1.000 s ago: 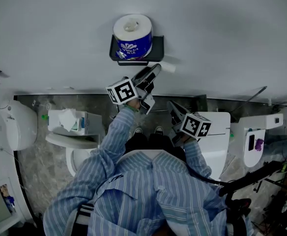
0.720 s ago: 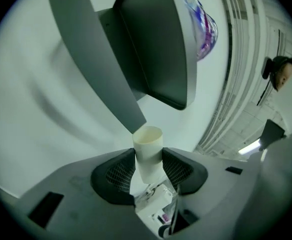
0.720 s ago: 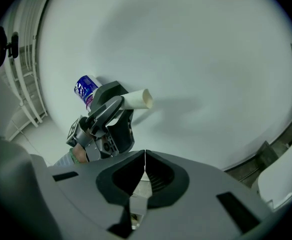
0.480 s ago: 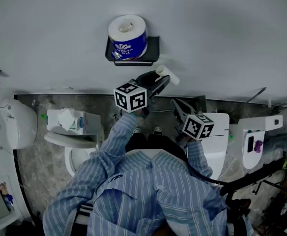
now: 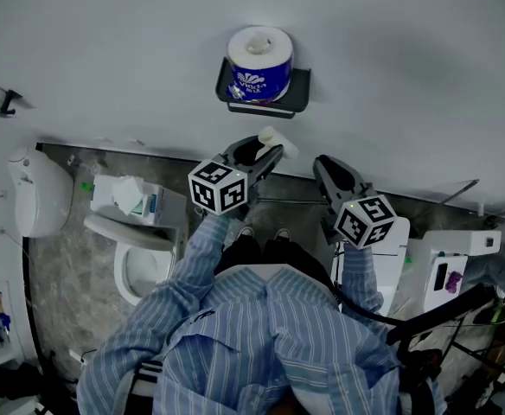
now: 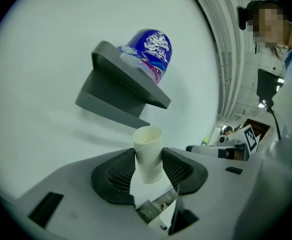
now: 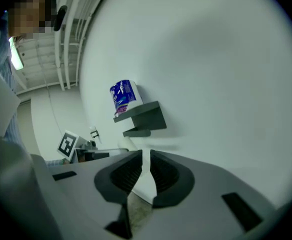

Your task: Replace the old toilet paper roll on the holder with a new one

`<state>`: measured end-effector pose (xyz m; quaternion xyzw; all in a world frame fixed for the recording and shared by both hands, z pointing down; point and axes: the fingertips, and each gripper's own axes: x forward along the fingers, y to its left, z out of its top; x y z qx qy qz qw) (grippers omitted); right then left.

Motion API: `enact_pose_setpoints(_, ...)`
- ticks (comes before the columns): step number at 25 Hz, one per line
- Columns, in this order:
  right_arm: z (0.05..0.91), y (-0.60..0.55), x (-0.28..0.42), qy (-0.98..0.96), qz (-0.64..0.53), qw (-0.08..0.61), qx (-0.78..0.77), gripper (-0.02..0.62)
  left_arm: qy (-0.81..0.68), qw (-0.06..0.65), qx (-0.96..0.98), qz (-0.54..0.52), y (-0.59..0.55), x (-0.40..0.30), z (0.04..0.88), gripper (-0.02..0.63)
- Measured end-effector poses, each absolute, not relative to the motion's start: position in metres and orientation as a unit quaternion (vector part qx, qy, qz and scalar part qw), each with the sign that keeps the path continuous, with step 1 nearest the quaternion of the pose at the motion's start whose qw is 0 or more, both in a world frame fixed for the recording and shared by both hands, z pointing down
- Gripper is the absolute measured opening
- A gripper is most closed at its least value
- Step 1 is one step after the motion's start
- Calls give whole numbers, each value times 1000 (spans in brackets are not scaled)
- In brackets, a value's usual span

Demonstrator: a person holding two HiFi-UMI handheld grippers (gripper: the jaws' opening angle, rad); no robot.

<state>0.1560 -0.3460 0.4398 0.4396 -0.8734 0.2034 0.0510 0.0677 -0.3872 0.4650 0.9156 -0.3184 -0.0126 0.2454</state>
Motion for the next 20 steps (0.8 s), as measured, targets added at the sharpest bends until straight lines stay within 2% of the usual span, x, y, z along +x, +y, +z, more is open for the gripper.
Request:
enact_pose_setpoints(4,396,-363,139,-894,131,34,427,90,-352,248,903,-14,-380,32,470,172)
enact_pose_setpoints(7,364,-379,122,-905,109,7,412,204,-379,252,890,-17,-377,4,475,172)
enact_pose_setpoints(10,335,-394,105,-907,79,-10,413,281,-405,261,876,-28,-373,-22,479,172)
enact_pose_setpoints(15,300,-417,74,-898,12,-1,439,361,-430,268,861,-38,-369,-52,483,172)
enact_pose_setpoints(20,291,-437,49,-881,-17,52,469,413,-441,273,854,-44,-368,-67,487,172)
